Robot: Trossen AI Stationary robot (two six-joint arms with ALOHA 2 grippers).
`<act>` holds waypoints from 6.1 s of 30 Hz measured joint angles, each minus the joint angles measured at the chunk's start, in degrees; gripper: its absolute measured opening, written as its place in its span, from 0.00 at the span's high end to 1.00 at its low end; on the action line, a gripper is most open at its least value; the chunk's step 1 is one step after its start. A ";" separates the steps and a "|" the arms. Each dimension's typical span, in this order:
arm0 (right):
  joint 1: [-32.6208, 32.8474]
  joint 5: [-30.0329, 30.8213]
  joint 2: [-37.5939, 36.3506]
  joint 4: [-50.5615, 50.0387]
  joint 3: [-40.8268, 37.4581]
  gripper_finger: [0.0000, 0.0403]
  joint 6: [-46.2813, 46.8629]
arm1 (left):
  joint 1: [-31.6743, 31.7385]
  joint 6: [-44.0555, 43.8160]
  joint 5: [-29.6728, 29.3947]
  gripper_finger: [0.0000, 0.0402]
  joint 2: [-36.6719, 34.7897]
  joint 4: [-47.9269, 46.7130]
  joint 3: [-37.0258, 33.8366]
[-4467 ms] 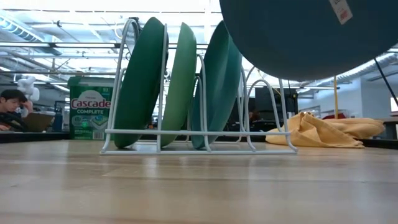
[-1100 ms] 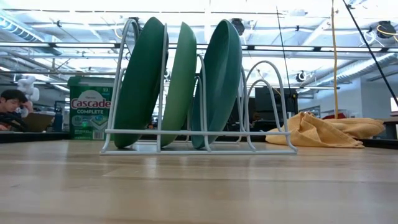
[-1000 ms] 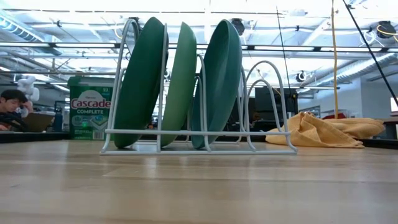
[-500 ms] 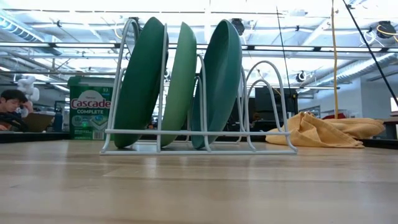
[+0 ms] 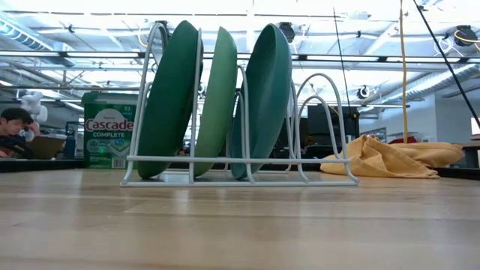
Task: Sort dishes
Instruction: Put the blue plate in the dish rack, then return to Home Position
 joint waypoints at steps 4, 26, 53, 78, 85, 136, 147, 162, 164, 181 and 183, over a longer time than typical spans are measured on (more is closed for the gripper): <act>-0.02 2.70 0.02 0.31 -0.02 0.58 -1.05 | 1.51 -0.23 -3.44 0.99 0.45 4.11 -0.02; -0.09 15.10 0.09 7.27 -10.48 0.58 -1.17 | 12.86 -18.29 -11.00 0.99 6.16 17.43 -0.04; 0.29 25.76 0.07 11.04 -15.21 0.58 -2.10 | 15.20 -19.80 -38.59 0.99 14.10 21.35 -0.04; 0.35 25.68 0.07 10.95 -15.21 0.58 -4.17 | 13.88 -10.69 -45.57 0.99 32.28 19.10 19.54; 0.35 25.48 0.06 10.90 -15.21 0.58 -4.19 | 13.80 -10.68 -48.93 0.99 34.86 19.30 19.71; 0.31 25.57 0.04 10.96 -15.21 0.58 -6.00 | 17.19 -28.75 -52.51 0.98 43.47 4.44 19.67; 0.33 25.55 0.04 10.97 -15.21 0.58 -5.87 | 17.43 -28.73 -51.21 0.95 43.47 3.99 19.67; 0.33 25.46 0.02 10.99 -15.21 0.58 -5.48 | 18.22 -28.84 -43.17 0.75 43.47 2.98 19.67; 0.33 25.44 0.02 10.97 -15.21 0.58 -5.48 | 18.32 -28.84 -43.22 0.69 43.47 2.97 19.67; 0.58 23.89 0.02 10.97 -15.21 0.58 -5.34 | 16.24 -17.16 -44.92 0.57 42.57 8.28 19.67; 0.83 23.89 0.02 10.97 -15.21 0.58 -5.30 | 15.25 -11.21 -46.77 0.57 41.93 11.89 19.67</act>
